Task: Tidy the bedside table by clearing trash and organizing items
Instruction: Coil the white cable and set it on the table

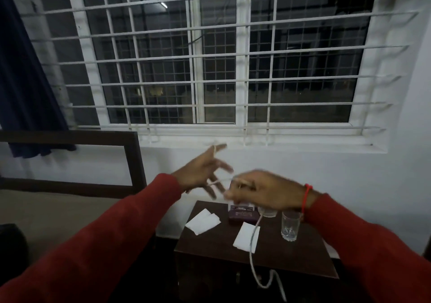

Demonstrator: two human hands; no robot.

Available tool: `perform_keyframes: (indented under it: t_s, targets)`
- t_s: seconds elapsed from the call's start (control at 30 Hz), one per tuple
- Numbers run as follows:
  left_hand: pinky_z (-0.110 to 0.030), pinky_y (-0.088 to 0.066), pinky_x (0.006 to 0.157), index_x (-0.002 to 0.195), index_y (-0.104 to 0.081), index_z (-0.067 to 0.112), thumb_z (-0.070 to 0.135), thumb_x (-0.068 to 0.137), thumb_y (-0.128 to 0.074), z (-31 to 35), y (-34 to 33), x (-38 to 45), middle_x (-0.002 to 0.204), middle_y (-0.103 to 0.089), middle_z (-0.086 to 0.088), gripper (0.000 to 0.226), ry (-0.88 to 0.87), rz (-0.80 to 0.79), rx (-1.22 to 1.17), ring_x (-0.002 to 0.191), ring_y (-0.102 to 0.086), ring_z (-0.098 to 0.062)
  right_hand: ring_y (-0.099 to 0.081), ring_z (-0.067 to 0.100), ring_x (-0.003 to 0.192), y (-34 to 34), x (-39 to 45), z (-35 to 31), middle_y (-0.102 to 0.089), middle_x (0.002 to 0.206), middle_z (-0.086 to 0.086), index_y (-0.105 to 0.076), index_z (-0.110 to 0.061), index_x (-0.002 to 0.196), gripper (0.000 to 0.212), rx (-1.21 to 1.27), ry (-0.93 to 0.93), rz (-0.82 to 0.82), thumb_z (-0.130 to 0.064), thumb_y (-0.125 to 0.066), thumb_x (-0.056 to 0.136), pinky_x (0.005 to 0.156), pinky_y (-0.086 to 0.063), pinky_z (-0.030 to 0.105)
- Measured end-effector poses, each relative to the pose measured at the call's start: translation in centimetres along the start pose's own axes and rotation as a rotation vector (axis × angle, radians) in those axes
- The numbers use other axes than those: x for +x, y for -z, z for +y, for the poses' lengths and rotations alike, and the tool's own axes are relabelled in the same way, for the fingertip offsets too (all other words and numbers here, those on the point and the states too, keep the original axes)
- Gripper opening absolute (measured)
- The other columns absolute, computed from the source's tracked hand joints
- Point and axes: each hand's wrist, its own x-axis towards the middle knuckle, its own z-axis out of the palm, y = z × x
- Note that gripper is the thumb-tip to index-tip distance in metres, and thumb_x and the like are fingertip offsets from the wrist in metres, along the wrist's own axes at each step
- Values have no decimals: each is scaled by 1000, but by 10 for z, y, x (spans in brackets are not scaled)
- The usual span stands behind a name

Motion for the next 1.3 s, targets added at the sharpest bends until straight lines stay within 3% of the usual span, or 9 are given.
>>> perform_keyframes:
  t_s: [0.13,0.23,0.43,0.57,0.73,0.9,1.0,1.17,1.3]
  targets:
    - [-18,-18,33,120,-64,11,65,100,-29,1,-25,-14,65,-64,-10,68,201,-308,-273,29,-36,-8,-63,-8,70,44,3,6,-70,72,-14,-73,-11,80,26,142,-3,467,-34,-67,90,68,-44,7]
    - [-13,-14,30,99,-66,10,62,97,-42,20,-40,-19,43,-48,1,57,134,-512,-548,24,-29,-1,-56,-5,56,41,8,27,-66,66,-12,-75,-8,82,19,300,-23,616,-20,-65,94,54,-40,7]
    - [-21,-48,40,132,-61,14,39,107,-41,57,-45,-1,76,-73,-3,40,-117,-92,-677,43,-59,-10,-36,9,42,-29,10,58,-43,55,-7,-69,-10,96,36,446,-139,370,-36,-45,104,45,-31,26]
    - [-43,-63,80,141,-46,14,34,109,-41,32,-27,17,119,-74,-8,38,-204,224,-146,91,-77,-29,-58,18,49,-45,-3,46,-62,66,0,-66,-23,110,25,276,-64,59,-42,-54,100,52,-55,37]
    - [-31,-50,48,108,-69,11,67,101,-28,13,-41,-1,68,-69,-9,70,148,-226,125,46,-66,-23,-72,27,83,7,-5,38,-77,84,7,-78,-17,89,13,135,62,396,-28,-77,84,84,-56,49]
    - [-8,-24,30,93,-67,4,77,92,-15,14,-60,-6,43,-47,0,89,233,-555,-643,23,-32,1,-57,0,55,24,0,55,-67,71,4,-73,1,83,18,261,23,564,-16,-70,89,56,-42,12]
    - [-12,-26,30,107,-69,7,69,98,-24,34,-64,-2,55,-56,1,77,53,-413,-815,25,-34,0,-48,-3,49,-4,8,79,-54,62,-8,-67,5,87,32,146,-108,519,-19,-53,102,55,-37,10]
    - [-28,-46,49,136,-53,14,51,107,-32,29,-59,19,106,-73,-3,51,-191,170,-183,57,-65,-20,-62,-1,79,-66,9,80,-67,85,-7,-66,-23,93,19,-60,-111,85,-39,-57,97,75,-50,24]
    - [-38,-57,77,114,-62,14,51,105,-40,-13,-53,18,93,-73,-5,44,-154,170,374,73,-71,-21,-69,11,80,-45,5,58,-73,84,-3,-69,-29,91,28,-44,-55,191,-56,-62,87,80,-56,42]
